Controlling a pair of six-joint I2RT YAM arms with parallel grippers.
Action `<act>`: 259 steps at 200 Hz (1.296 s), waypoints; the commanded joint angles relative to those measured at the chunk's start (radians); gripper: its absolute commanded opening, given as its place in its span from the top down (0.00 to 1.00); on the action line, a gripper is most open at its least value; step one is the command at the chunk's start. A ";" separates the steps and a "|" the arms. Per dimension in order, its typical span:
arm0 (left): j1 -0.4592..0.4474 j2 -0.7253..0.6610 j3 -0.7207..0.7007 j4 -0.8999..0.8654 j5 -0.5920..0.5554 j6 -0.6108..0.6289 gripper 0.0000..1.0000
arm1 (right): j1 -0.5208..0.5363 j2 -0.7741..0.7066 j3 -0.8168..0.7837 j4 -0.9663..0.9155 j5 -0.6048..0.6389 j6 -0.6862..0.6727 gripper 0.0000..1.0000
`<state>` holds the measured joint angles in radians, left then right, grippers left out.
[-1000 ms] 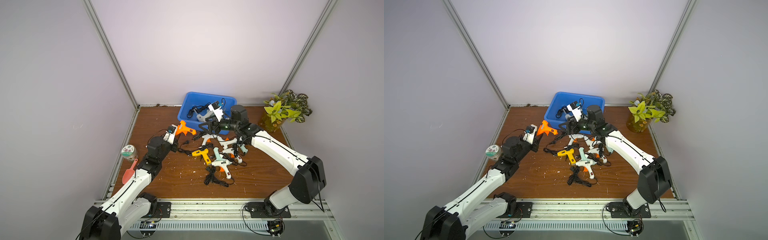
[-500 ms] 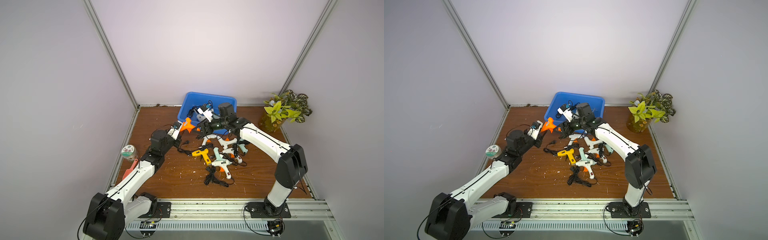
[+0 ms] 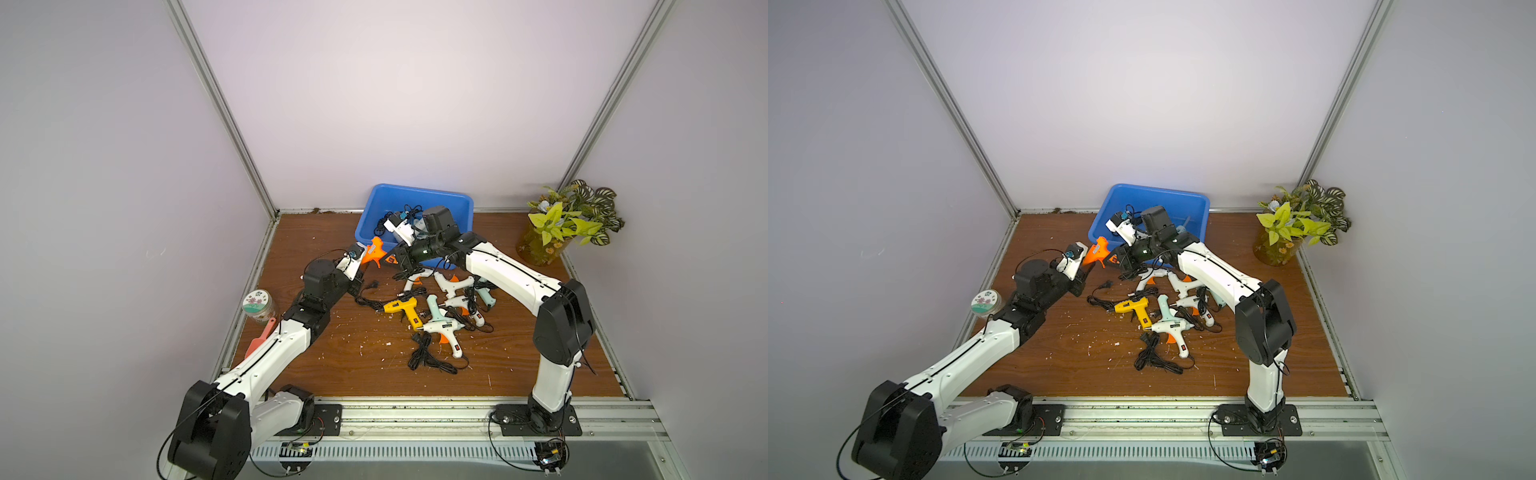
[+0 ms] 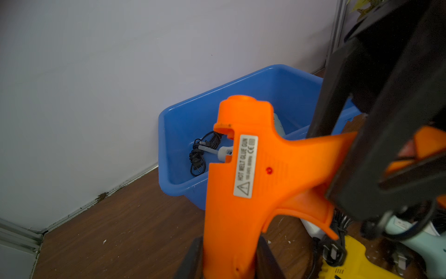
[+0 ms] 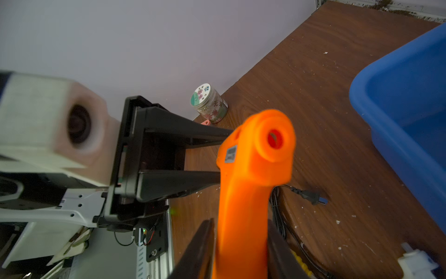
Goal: Put the hot melt glue gun into the storage box
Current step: Place the hot melt adhesive gun in the storage box.
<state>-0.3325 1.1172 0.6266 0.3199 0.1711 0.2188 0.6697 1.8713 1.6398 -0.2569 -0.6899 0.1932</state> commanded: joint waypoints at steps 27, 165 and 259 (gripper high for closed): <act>-0.008 0.001 0.024 0.037 -0.027 -0.017 0.97 | 0.009 -0.011 0.045 -0.010 -0.018 -0.014 0.86; -0.008 -0.252 -0.095 0.064 -0.304 -0.439 0.01 | -0.149 -0.063 0.088 0.100 0.193 0.128 1.00; -0.008 -0.273 -0.132 -0.107 -0.295 -0.700 0.01 | -0.286 0.073 0.130 0.340 0.513 0.287 1.00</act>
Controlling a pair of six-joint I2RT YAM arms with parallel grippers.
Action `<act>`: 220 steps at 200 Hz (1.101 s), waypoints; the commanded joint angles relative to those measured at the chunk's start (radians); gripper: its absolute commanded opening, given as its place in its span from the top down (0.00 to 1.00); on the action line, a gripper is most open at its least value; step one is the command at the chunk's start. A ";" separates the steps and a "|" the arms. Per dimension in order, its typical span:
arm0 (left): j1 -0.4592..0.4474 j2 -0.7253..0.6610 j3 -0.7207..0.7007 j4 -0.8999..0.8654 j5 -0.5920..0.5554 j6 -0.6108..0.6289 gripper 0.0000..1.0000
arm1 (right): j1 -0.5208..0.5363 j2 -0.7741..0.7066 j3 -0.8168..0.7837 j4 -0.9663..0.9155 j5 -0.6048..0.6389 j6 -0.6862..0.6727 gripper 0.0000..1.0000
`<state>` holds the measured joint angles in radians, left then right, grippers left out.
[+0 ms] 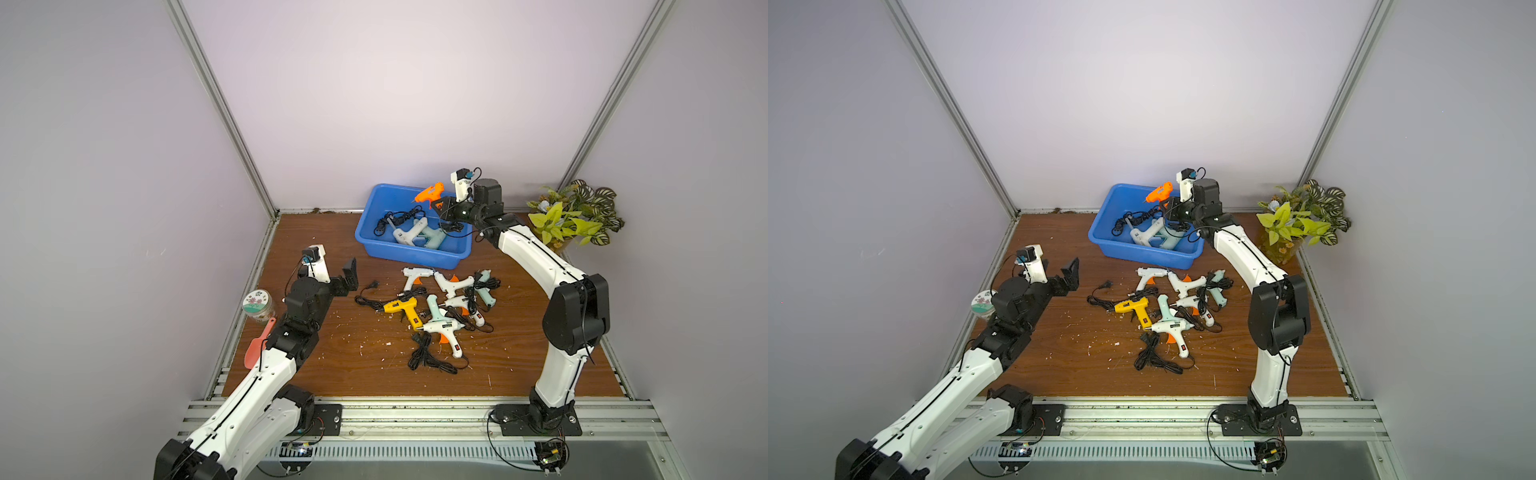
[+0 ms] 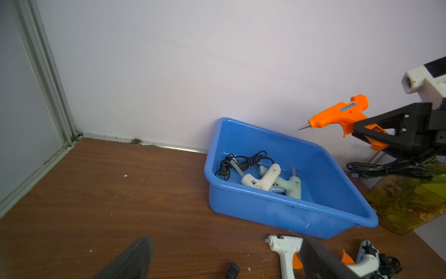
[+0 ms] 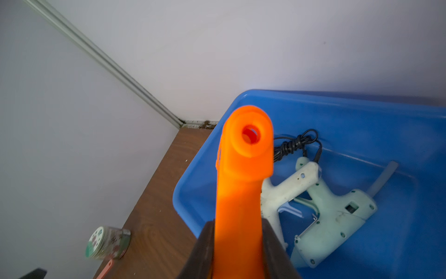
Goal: Put the hot melt glue gun into the storage box
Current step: Place the hot melt adhesive gun in the storage box.
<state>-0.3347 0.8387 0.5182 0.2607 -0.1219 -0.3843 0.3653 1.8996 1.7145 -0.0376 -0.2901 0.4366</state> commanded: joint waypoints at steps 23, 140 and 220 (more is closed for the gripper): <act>-0.005 0.023 -0.030 -0.057 0.014 -0.130 0.01 | 0.019 0.131 0.099 0.124 0.144 0.062 1.00; -0.004 -0.009 -0.056 -0.120 -0.033 -0.136 0.01 | 0.020 0.328 0.095 0.125 0.213 0.090 0.91; -0.005 0.002 -0.085 -0.110 -0.033 -0.144 0.01 | 0.026 0.298 0.033 0.119 0.293 0.055 0.55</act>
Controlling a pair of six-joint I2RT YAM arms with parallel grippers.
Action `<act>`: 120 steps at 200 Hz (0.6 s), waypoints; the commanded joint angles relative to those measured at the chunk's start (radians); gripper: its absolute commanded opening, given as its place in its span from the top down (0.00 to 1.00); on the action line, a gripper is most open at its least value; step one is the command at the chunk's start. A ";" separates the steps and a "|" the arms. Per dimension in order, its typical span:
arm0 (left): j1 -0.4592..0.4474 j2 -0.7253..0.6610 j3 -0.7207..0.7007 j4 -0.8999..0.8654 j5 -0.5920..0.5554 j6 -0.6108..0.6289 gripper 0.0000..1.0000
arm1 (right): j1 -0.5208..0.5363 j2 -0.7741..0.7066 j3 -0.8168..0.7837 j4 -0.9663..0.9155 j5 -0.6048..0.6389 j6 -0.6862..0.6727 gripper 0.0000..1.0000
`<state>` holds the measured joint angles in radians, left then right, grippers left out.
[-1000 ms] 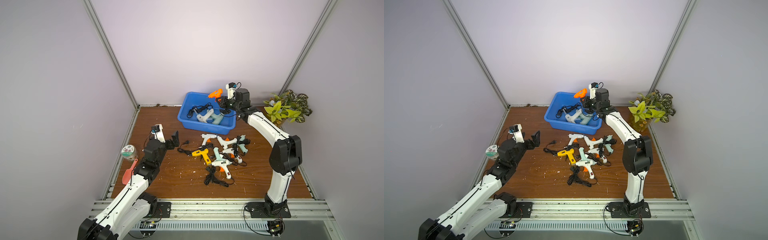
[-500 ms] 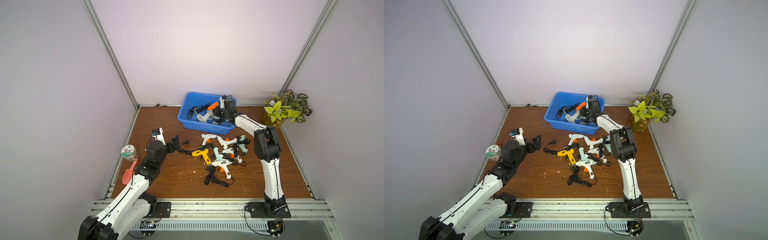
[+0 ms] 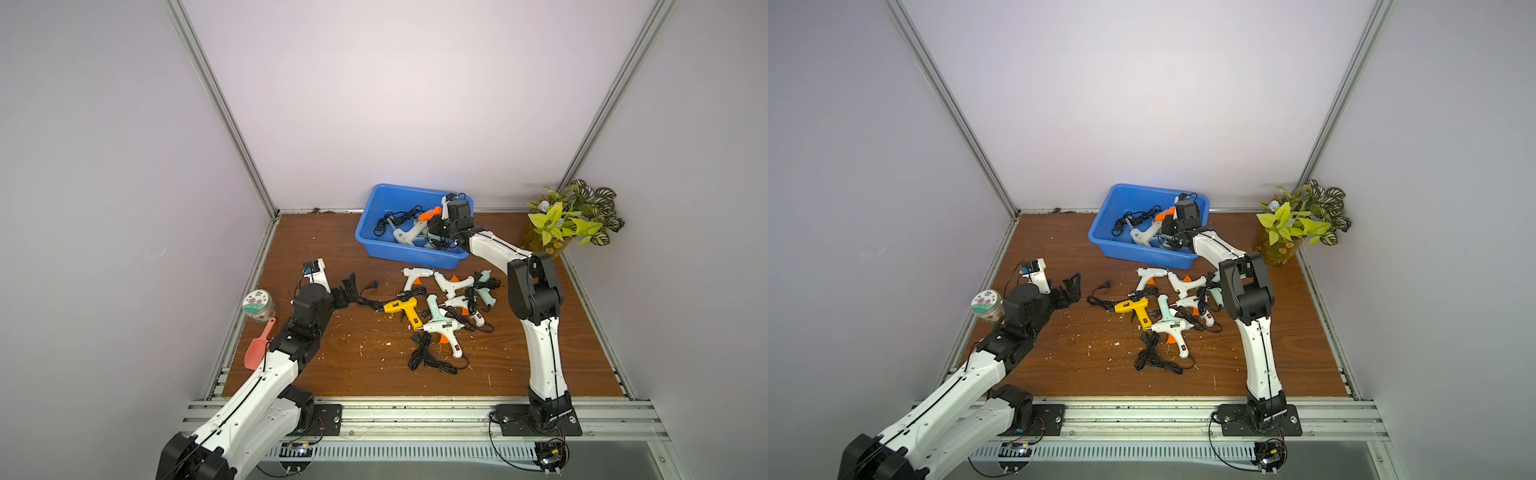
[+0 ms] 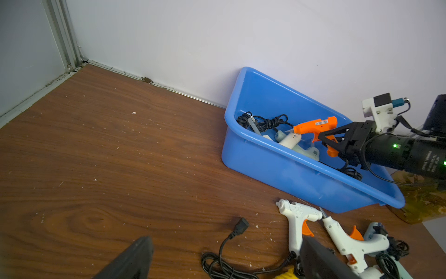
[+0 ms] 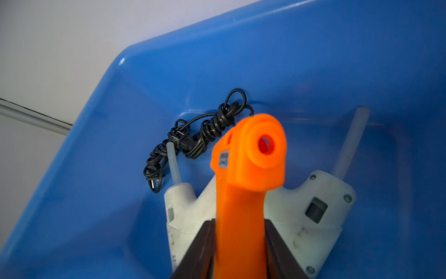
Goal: Put the hot melt glue gun into the storage box
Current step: Place the hot melt adhesive gun in the storage box.
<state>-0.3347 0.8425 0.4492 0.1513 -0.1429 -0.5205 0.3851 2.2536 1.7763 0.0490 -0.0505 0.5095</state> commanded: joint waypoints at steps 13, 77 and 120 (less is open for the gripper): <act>-0.003 -0.003 -0.025 0.014 -0.006 -0.010 0.01 | 0.006 -0.081 -0.050 0.038 0.070 -0.029 0.49; -0.004 0.029 -0.024 0.043 0.051 -0.038 0.01 | 0.006 -0.229 -0.161 0.059 0.130 -0.080 0.31; -0.002 0.019 -0.048 0.061 0.048 -0.067 0.01 | 0.006 -0.409 -0.338 0.145 0.137 -0.107 0.21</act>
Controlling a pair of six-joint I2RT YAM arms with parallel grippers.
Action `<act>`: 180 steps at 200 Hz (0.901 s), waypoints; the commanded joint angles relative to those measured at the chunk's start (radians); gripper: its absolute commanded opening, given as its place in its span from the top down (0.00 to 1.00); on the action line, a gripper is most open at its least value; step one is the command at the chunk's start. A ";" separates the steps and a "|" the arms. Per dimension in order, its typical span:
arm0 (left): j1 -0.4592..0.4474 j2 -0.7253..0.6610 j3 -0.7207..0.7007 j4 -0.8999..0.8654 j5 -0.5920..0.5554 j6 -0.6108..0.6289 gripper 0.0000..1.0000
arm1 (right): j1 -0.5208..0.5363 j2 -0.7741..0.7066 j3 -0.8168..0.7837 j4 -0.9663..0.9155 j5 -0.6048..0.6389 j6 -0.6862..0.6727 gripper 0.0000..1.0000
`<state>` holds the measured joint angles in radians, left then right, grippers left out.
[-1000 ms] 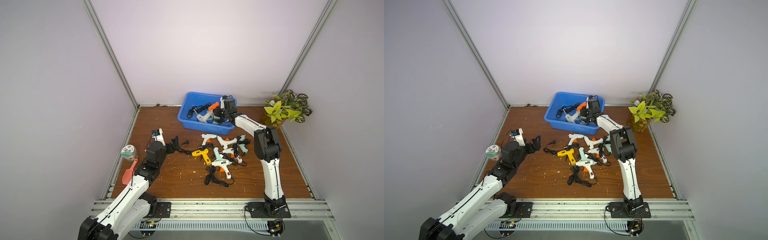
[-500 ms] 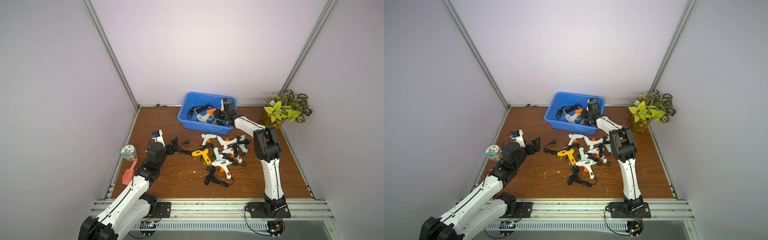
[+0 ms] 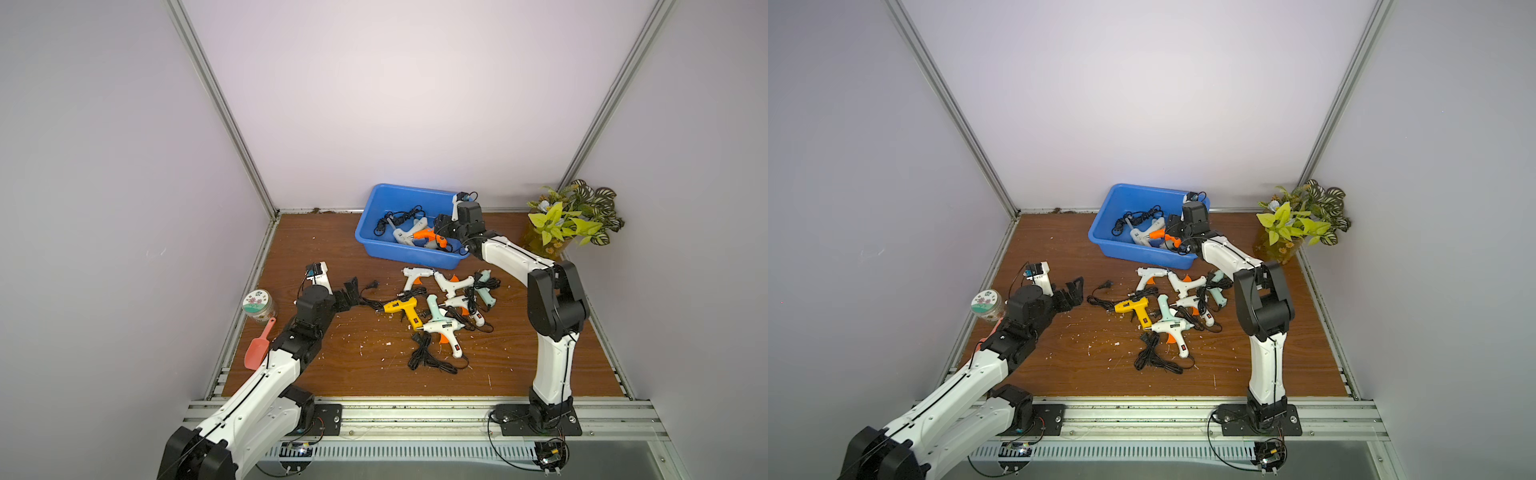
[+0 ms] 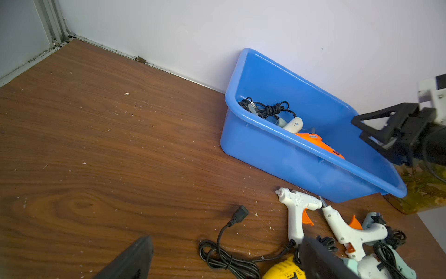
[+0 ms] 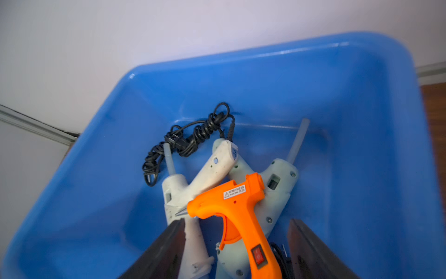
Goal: Put the hot melt glue gun into the storage box
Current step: Place the hot melt adhesive gun in the storage box, then pick up the hot melt adhesive gun from the center of the board.
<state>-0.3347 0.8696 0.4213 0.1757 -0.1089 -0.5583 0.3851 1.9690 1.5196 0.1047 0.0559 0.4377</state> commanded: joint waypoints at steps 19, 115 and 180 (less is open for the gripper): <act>-0.001 -0.006 -0.043 0.072 0.035 -0.045 0.01 | 0.008 -0.233 -0.205 0.135 0.049 -0.047 0.17; -0.004 0.109 -0.122 0.247 0.210 -0.121 0.01 | 0.173 -0.783 -0.760 -0.051 0.246 -0.095 0.01; -0.006 0.090 -0.197 0.313 0.193 -0.188 0.01 | 0.374 -1.022 -0.956 -0.329 0.250 0.113 0.01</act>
<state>-0.3347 0.9813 0.2379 0.4301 0.0853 -0.7124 0.7128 1.0046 0.6128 -0.1032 0.2848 0.4408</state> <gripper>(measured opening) 0.993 0.993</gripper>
